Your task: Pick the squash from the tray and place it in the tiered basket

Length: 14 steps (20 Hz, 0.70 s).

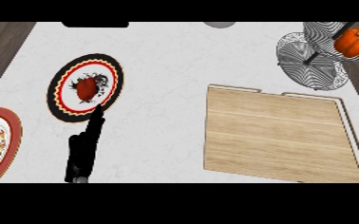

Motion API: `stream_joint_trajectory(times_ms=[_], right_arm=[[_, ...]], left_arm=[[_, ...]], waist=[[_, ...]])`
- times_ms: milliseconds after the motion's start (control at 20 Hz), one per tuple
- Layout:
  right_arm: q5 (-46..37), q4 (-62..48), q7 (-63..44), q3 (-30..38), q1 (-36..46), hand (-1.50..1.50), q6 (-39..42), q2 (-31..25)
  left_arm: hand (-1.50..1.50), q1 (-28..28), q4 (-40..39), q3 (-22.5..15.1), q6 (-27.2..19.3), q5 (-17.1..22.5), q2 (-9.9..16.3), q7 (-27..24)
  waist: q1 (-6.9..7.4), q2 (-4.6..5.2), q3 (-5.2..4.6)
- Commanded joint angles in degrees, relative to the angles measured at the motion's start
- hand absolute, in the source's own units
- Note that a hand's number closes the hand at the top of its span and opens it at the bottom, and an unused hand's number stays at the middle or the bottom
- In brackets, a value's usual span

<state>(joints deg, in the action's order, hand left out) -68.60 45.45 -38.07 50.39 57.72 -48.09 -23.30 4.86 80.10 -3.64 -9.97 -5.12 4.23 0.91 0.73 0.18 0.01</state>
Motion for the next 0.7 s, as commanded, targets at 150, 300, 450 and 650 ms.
stream_joint_trajectory(times_ms=[150,300,450,650], right_arm=[[-13.1,13.7,-13.7,1.6,-4.1,-1.50,-5.0,1.7],[-13.0,25.1,-14.0,2.9,-9.8,-1.50,-1.3,5.5],[-14.4,36.7,-16.2,2.8,-12.9,-1.50,2.8,11.9],[-13.8,51.7,-16.8,1.7,-18.0,-1.50,10.9,17.3]], left_arm=[[0.00,2.2,1.0,1.8,0.2,1.1,1.1,1.0],[0.00,3.9,0.8,0.7,-3.2,-0.7,-1.4,-0.3],[0.00,2.8,0.3,1.8,-2.0,0.3,-0.4,0.2],[0.00,5.2,0.2,2.7,-1.4,0.8,0.8,-0.4]], waist=[[-2.20,-1.20,-0.28],[-3.83,-1.70,-0.24],[-4.92,-2.16,-0.30],[-5.70,-2.55,-0.33]])
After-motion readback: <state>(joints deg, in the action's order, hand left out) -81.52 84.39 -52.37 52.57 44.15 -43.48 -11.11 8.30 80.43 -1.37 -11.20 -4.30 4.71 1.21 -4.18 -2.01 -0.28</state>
